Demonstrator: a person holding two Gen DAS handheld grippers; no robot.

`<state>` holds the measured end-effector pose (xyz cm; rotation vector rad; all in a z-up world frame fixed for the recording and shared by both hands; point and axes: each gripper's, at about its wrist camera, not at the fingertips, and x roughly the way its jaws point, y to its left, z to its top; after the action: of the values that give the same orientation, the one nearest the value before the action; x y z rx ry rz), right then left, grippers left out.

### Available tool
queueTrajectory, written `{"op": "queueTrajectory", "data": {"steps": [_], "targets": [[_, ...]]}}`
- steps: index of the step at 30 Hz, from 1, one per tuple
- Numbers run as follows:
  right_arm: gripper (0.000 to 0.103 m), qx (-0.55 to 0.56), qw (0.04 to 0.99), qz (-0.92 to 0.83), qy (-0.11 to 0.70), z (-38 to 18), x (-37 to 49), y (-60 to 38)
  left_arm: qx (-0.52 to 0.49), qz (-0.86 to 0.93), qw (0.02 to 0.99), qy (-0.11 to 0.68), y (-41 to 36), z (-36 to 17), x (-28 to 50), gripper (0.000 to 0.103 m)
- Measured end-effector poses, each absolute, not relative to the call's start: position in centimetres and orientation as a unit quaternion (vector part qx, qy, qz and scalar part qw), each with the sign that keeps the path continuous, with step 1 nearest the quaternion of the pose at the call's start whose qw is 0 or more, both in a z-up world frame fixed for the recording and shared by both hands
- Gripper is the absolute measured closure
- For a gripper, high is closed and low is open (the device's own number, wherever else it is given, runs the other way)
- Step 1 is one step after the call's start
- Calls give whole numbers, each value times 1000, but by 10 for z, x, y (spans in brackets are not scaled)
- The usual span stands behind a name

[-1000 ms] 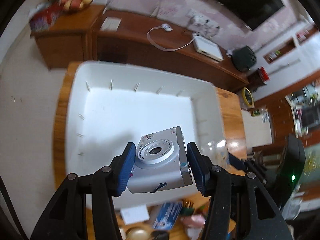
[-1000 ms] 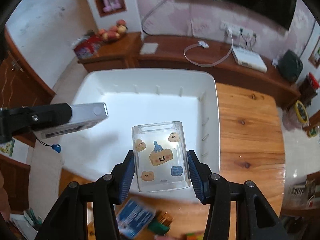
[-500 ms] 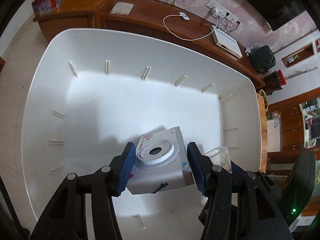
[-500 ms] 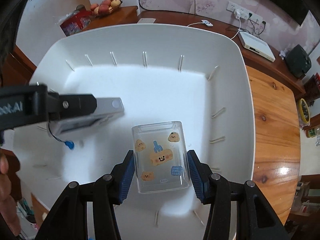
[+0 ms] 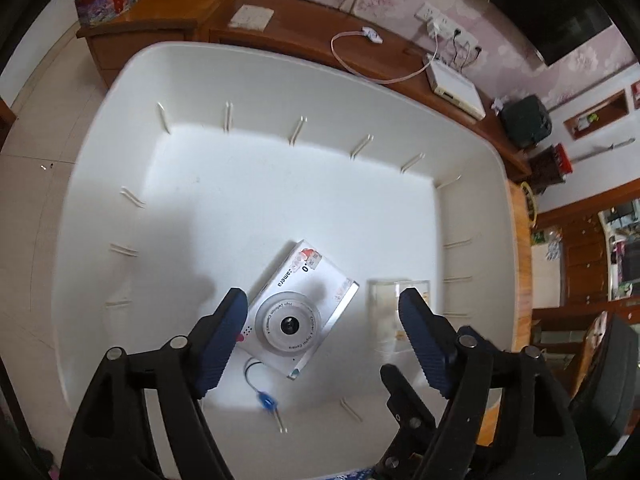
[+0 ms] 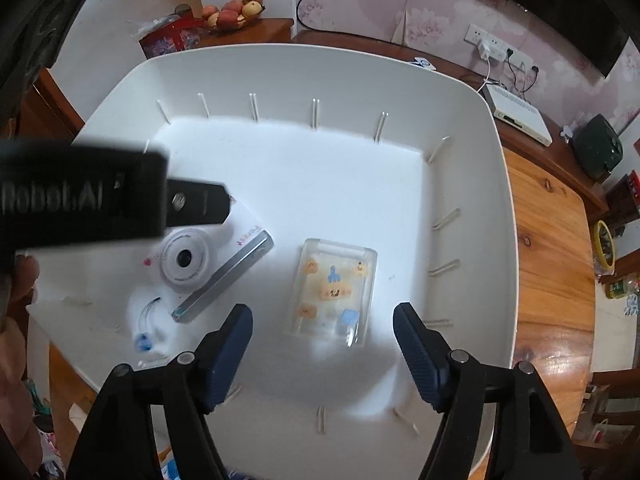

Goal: Organize rigid objects
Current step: 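Lift both tools out of the bin back toward the table items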

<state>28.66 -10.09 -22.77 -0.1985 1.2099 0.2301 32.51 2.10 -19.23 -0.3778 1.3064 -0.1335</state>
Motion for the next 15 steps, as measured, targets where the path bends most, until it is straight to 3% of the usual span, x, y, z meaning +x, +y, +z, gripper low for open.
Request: {"op": "queueTrajectory", "data": {"steps": [15], "targets": [[29,-54,845,93,523,-161,237,-107,-142,-81,821,547,30,-118,270,19]]}}
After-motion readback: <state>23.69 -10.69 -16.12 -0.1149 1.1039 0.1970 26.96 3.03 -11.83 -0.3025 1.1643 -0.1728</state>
